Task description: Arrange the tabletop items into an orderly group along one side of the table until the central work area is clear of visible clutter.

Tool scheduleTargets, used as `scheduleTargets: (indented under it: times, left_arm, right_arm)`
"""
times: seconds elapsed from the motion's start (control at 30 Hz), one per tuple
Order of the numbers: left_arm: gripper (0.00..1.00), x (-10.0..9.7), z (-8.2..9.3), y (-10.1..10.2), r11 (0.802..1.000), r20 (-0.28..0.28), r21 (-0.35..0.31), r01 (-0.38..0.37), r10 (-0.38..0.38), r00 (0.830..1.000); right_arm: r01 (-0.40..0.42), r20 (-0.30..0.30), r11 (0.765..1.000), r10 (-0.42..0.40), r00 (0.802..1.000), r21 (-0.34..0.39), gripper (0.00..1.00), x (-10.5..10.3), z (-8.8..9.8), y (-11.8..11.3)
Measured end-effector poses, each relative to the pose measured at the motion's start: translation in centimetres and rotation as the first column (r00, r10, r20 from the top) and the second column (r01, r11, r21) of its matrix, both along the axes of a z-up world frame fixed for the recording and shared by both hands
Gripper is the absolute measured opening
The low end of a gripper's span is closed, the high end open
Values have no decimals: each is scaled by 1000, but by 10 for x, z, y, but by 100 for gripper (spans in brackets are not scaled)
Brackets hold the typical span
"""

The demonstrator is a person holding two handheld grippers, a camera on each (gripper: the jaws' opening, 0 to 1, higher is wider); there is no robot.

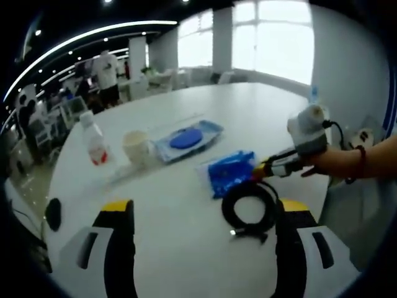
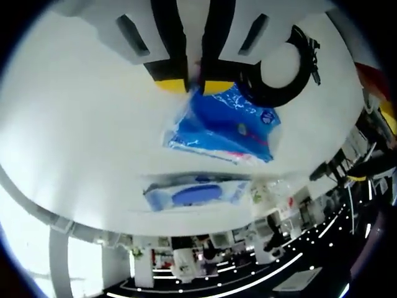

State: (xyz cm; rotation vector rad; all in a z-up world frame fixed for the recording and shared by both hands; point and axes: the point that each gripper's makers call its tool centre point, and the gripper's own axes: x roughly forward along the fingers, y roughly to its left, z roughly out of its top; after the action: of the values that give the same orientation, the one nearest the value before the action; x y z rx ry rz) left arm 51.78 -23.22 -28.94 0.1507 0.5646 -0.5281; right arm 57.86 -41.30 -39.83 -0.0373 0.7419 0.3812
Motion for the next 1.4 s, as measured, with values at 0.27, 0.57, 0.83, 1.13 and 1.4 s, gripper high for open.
scheduleTargets:
  times: [0.27,0.57,0.83,1.13,1.4]
  left_arm:
    - [91,1,0,1,1000,2,-2,-3,3,1000]
    - [91,-1,-3,0,1000,-11,-6,0,0,1000]
    - [91,1,-2,2,1000,-7,-8,-6,6,1000]
    - [91,2,0,2,1000,-9,-9,0,0,1000]
    - [91,1,2,5,1000,-5,-10,-6,6,1000]
  right_arm:
    - [43,6,997,-44,999,68,3,6,15,-3]
    - [43,-16,995,-42,999,91,3,6,23,-9]
    - [11,16,995,-13,1000,100,2,11,41,-5]
    - [-32,60,994,26,998,102,2,15,68,-5]
    - [-44,75,993,36,997,109,2,13,83,-8]
